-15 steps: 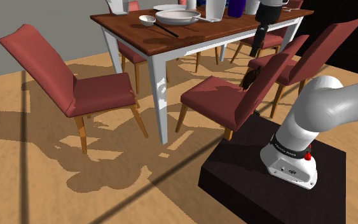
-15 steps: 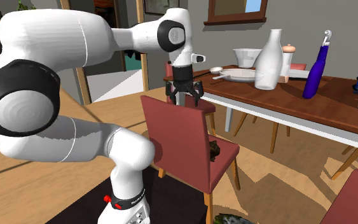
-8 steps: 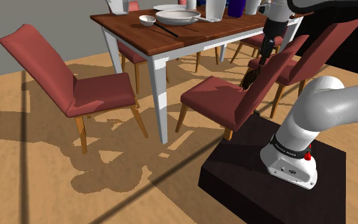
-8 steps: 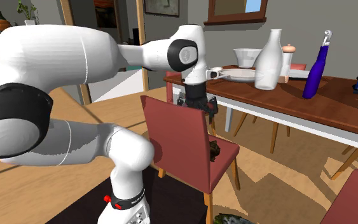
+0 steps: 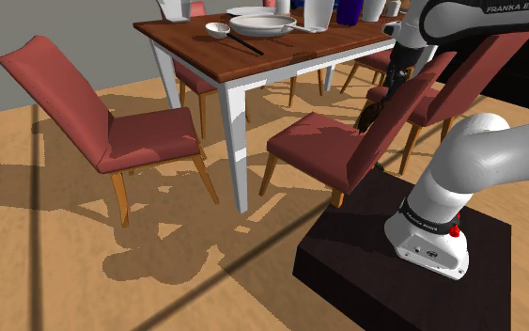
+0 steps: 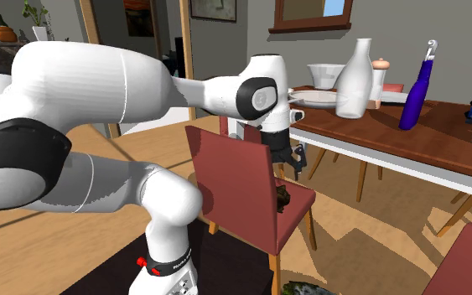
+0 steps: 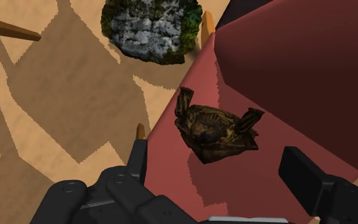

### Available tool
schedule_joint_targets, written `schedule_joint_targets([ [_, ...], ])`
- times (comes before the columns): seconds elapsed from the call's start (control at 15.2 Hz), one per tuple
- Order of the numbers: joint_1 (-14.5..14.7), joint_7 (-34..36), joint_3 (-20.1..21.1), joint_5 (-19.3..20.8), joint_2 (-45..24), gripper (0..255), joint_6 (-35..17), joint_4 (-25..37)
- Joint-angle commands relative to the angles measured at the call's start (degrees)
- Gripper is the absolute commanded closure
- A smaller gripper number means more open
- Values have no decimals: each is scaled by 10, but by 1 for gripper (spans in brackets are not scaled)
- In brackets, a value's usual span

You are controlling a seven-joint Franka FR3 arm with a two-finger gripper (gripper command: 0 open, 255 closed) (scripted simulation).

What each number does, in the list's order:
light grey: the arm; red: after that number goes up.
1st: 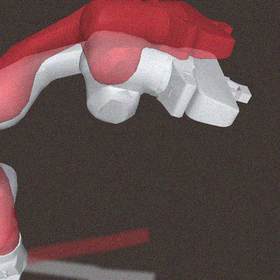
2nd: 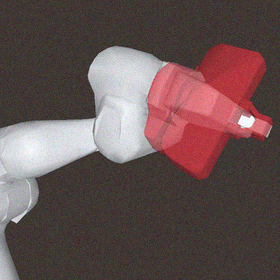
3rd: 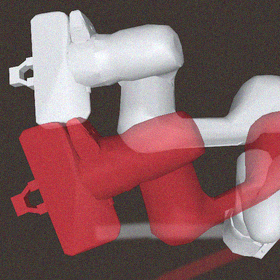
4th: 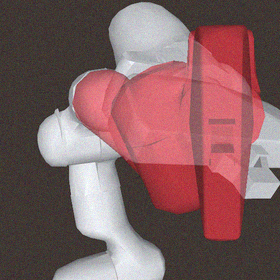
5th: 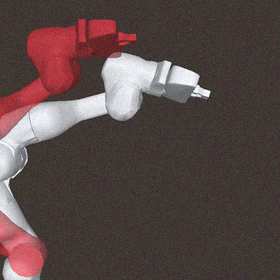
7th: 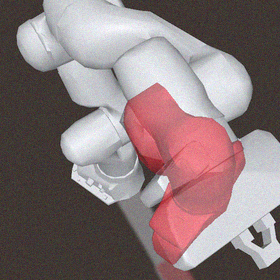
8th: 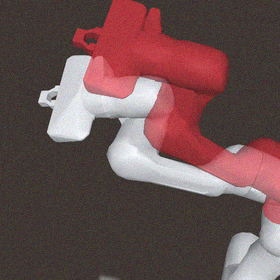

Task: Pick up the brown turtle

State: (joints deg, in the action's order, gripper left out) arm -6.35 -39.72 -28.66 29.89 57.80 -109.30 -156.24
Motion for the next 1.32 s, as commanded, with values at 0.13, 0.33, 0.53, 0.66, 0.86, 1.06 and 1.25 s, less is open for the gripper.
schedule_joint_targets([
  [0.13, -13, -1, -11, 12, -10, 0, -17, -32],
  [0.33, -19, -5, -9, 10, -13, 0, -24, -36],
  [0.53, -16, 3, -5, 9, -15, 255, -30, -41],
  [0.66, -18, 2, -2, 7, -7, 255, -23, -44],
  [0.86, -20, 2, -2, 8, -5, 255, -22, -45],
  [1.06, -20, -8, -3, 4, -13, 255, -17, -30],
  [1.25, -19, -12, 10, -9, -10, 255, 5, -10],
])
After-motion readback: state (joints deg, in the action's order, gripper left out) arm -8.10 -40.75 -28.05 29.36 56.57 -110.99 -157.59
